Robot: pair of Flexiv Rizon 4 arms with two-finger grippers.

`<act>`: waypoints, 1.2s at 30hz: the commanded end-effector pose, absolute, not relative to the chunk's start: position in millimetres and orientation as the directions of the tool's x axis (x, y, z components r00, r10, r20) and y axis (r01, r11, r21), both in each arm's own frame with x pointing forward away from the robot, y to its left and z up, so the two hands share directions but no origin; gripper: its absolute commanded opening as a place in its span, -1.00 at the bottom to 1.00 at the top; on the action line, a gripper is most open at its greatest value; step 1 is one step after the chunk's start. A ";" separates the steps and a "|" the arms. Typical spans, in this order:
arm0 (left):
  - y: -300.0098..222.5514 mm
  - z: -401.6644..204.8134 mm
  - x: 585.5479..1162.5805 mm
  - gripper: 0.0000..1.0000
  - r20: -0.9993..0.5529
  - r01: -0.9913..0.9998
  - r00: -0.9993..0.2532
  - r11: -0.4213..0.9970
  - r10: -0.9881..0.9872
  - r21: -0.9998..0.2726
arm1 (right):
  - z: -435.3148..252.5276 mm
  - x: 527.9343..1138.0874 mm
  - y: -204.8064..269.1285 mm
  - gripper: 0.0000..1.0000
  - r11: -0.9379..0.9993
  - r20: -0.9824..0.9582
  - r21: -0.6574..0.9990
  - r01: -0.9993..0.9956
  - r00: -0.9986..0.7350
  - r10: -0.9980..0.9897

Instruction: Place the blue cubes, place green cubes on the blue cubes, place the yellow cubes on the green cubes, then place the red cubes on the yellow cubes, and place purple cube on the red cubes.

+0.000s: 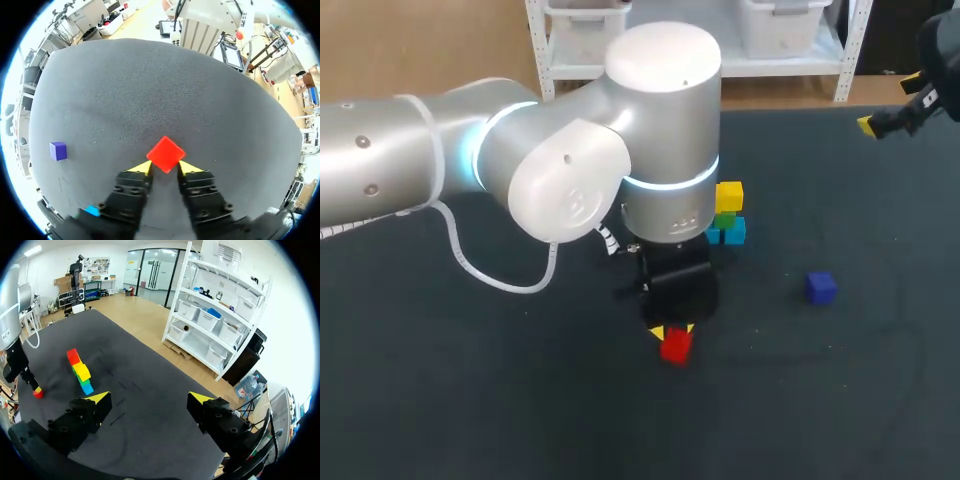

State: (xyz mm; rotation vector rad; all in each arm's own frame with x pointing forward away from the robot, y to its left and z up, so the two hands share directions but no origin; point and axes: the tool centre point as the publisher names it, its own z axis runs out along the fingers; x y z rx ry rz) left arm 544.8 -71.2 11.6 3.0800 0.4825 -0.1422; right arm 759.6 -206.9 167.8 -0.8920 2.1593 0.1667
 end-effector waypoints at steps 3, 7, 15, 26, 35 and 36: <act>-72.0 11.5 547.5 -1.00 -0.099 0.301 0.949 -0.954 0.299 0.004 | 168.3 756.1 -204.8 1.00 0.766 -0.705 -0.197 -0.612 -0.454 -0.545; -71.5 11.9 548.4 -0.05 -0.093 0.307 0.948 -0.952 0.306 0.002 | 168.3 756.1 -204.8 1.00 0.766 -0.705 -0.197 -0.612 -0.454 -0.545; -63.5 23.6 545.2 1.00 -0.083 0.318 0.944 -0.947 0.320 -0.035 | 168.3 756.1 -204.8 1.00 0.766 -0.705 -0.197 -0.612 -0.454 -0.545; -65.1 25.9 535.9 1.00 -0.177 0.301 0.935 -0.951 0.308 -0.068 | 168.3 756.1 -204.8 1.00 0.766 -0.705 -0.197 -0.612 -0.454 -0.545; -74.3 18.4 539.4 1.00 -0.126 0.236 0.961 -0.966 0.248 -0.101 | 168.3 756.1 -204.8 1.00 0.766 -0.705 -0.197 -0.612 -0.454 -0.545; -74.7 18.5 539.7 1.00 -0.126 0.223 0.964 -0.969 0.235 -0.107 | 168.3 756.1 -204.8 1.00 0.766 -0.705 -0.197 -0.612 -0.454 -0.545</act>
